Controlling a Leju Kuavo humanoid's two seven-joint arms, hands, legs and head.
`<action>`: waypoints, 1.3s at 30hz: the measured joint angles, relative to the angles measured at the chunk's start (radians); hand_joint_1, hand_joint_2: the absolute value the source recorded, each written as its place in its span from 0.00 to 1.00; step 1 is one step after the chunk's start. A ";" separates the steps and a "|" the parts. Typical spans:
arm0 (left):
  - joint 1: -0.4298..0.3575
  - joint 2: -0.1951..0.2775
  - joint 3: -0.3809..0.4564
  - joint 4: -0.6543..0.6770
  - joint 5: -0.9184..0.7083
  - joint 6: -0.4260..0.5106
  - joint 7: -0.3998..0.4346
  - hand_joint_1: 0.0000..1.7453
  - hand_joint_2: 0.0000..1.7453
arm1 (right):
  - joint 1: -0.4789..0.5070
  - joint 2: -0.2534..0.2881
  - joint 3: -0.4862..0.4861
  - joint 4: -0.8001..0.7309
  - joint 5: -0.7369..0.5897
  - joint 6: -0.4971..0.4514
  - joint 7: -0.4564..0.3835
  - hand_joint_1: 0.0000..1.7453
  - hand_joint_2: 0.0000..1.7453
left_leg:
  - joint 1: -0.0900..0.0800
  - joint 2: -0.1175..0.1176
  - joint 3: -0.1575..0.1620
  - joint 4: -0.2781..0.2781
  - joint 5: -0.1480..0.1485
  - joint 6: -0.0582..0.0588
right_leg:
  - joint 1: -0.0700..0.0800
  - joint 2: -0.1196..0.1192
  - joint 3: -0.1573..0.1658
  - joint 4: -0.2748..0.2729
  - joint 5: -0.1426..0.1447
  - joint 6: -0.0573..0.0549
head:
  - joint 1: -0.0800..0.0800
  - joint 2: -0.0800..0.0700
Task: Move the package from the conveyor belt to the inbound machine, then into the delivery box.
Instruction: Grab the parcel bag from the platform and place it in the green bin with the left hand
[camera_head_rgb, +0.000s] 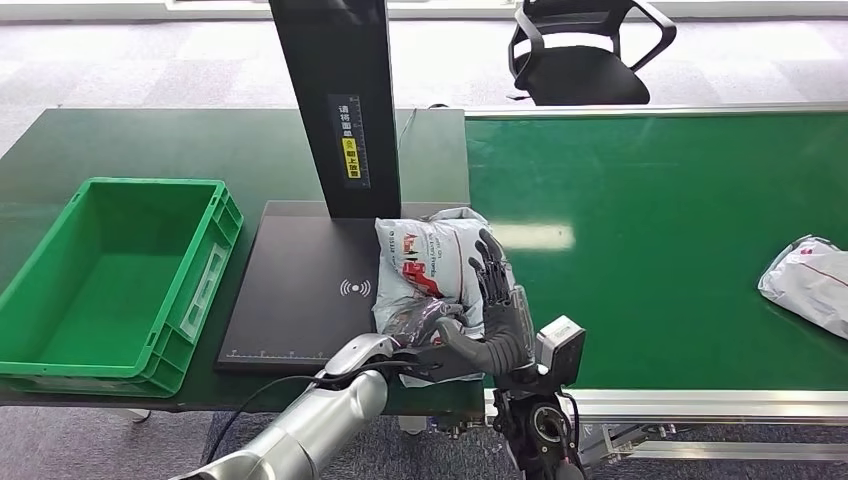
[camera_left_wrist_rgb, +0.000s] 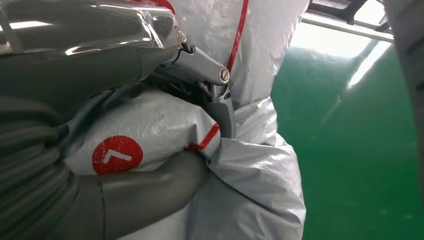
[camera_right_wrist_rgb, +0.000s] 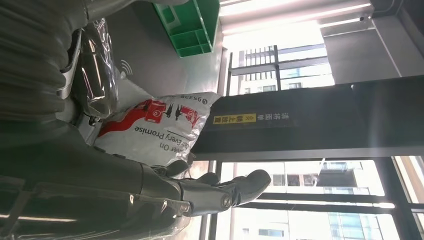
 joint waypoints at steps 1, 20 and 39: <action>-0.004 0.000 -0.005 0.006 0.000 0.000 0.000 1.00 1.00 | 0.002 0.000 -0.001 -0.001 0.000 -0.001 0.000 0.00 1.00 | 0.000 0.000 0.001 0.000 0.000 0.000 | 0.000 0.000 0.001 0.000 0.000 0.000 | 0.000 0.000; -0.001 0.000 0.008 0.033 0.006 0.141 -0.049 1.00 1.00 | 0.008 -0.002 0.004 -0.005 0.010 -0.005 0.001 0.00 1.00 | 0.000 0.000 0.001 0.000 0.000 0.000 | 0.000 0.001 0.000 0.000 0.000 0.000 | 0.000 0.000; -0.093 0.056 0.246 0.054 0.077 0.290 -0.157 1.00 1.00 | 0.041 0.001 0.057 -0.043 -0.005 -0.013 -0.040 0.00 1.00 | 0.000 0.005 -0.006 0.000 0.001 0.000 | 0.000 0.004 -0.010 0.001 0.002 -0.001 | 0.000 0.000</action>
